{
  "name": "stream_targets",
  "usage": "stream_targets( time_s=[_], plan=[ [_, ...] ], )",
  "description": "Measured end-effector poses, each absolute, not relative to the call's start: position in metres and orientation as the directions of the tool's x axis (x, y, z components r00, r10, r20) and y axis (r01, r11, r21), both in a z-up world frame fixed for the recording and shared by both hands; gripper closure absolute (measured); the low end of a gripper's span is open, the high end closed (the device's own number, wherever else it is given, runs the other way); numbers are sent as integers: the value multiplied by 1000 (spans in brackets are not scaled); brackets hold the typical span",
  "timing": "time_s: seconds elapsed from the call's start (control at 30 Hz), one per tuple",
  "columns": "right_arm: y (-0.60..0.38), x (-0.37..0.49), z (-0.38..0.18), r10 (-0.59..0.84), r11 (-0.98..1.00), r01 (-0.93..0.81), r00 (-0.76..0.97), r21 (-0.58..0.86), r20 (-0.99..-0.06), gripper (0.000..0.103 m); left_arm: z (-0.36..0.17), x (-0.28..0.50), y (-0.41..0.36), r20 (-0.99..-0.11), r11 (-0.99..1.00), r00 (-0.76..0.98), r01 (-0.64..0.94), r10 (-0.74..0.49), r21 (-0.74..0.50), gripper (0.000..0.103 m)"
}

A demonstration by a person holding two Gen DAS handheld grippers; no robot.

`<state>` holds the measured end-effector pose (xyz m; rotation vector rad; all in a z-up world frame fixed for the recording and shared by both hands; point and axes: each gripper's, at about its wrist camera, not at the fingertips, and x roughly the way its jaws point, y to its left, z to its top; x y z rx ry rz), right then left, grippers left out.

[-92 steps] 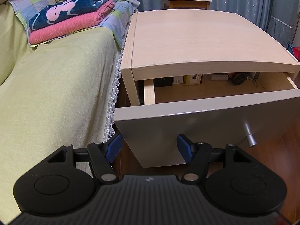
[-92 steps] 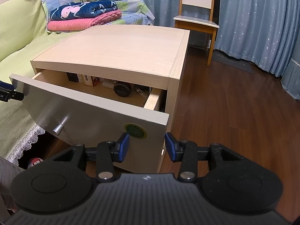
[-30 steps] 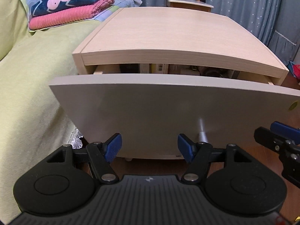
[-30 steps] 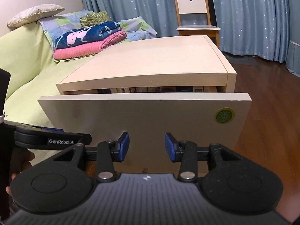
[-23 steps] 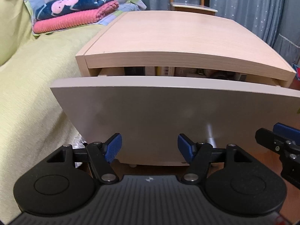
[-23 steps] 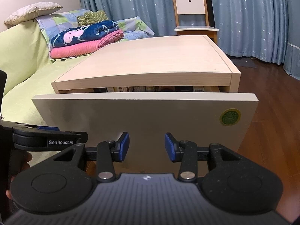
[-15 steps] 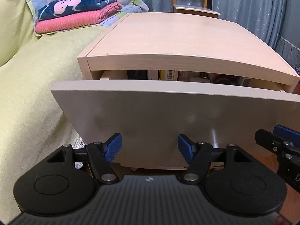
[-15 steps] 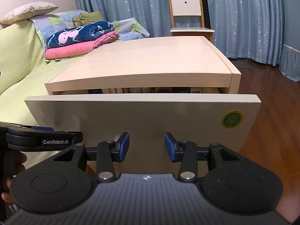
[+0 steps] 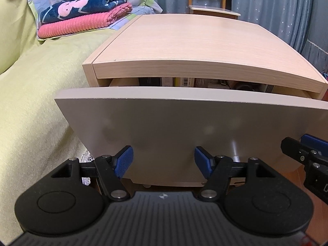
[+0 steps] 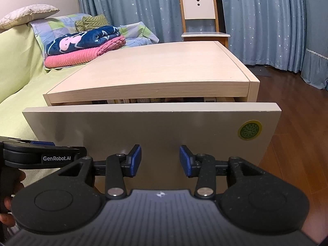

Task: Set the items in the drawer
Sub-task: 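Press both open grippers against the grey drawer front and push it inward, then keep pushing the drawer front with both grippers until flush with the cabinet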

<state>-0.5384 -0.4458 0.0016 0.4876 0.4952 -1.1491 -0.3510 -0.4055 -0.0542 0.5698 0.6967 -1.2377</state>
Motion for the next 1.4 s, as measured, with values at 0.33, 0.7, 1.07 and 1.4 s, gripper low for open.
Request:
stream_targets(
  time_s=[0.33, 0.7, 1.07, 1.4],
  plan=[
    [-448, -537, 0, -731, 328, 938, 326, 110, -600, 66, -54, -351, -407, -742, 242, 180, 970, -645, 25, 33],
    [-450, -534, -2, -732, 325, 939, 324, 111, -600, 66, -54, -350, -410, -744, 249, 184, 968, -642, 25, 33],
    [-452, -531, -4, -733, 321, 940, 322, 112, -600, 66, -54, -350, -414, -740, 256, 204, 966, -640, 45, 33],
    [-454, -527, -6, -733, 318, 941, 320, 113, -600, 66, -54, -349, -417, -740, 262, 207, 964, -640, 43, 33]
  ],
)
